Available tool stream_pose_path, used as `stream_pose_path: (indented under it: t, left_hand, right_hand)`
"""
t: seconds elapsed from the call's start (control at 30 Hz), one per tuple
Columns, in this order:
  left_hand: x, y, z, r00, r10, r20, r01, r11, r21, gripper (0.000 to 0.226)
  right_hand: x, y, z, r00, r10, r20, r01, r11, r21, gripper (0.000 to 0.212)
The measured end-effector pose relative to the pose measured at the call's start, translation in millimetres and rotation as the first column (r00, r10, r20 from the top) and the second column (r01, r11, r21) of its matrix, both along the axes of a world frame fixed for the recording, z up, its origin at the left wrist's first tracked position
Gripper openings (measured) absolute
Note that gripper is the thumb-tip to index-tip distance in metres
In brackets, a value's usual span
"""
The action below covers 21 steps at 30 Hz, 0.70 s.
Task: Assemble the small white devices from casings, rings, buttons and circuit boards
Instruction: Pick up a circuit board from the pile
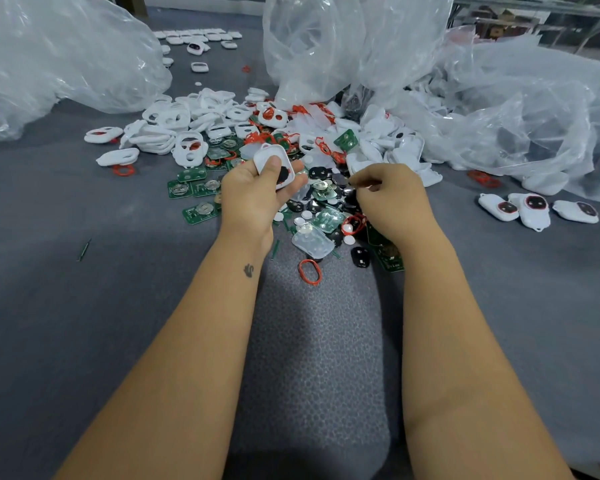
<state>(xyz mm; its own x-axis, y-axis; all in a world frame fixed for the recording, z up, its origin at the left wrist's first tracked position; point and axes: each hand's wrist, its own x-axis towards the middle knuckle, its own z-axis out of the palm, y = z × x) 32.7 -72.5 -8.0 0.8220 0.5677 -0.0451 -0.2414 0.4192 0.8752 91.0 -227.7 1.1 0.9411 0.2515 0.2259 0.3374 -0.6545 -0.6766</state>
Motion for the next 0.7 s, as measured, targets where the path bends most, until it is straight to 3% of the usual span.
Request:
stream_pose_path:
  t: [0.1, 0.27, 0.4, 0.53, 0.7]
  left_hand:
    - [0, 0, -1, 1.0, -0.006, -0.009, 0.006, 1.0, 0.025, 0.018]
    - [0, -1, 0, 1.0, -0.007, -0.005, 0.007, 1.0, 0.007, 0.018]
    - [0, -1, 0, 1.0, -0.013, 0.006, 0.013, 1.0, -0.006, 0.019]
    - [-1, -1, 0, 1.0, -0.01, 0.013, 0.01, 1.0, -0.025, 0.019]
    - [-2, 0, 1, 1.0, 0.009, 0.01, -0.008, 0.997, -0.079, 0.018]
  right_hand:
    - [0, -1, 2, 0.997, 0.063, -0.045, -0.067, 0.993, -0.097, 0.038]
    - [-1, 6, 0, 0.996, 0.078, 0.034, -0.072, 0.987, -0.141, 0.023]
    - [-3, 9, -3, 0.995, 0.097, 0.004, -0.097, 0.995, 0.012, 0.015]
    - [-4, 9, -1, 0.999, 0.035, -0.016, -0.031, 0.976, 0.216, 0.025]
    - [-2, 1, 3, 0.985, -0.152, 0.077, 0.136, 0.973, 0.184, 0.036]
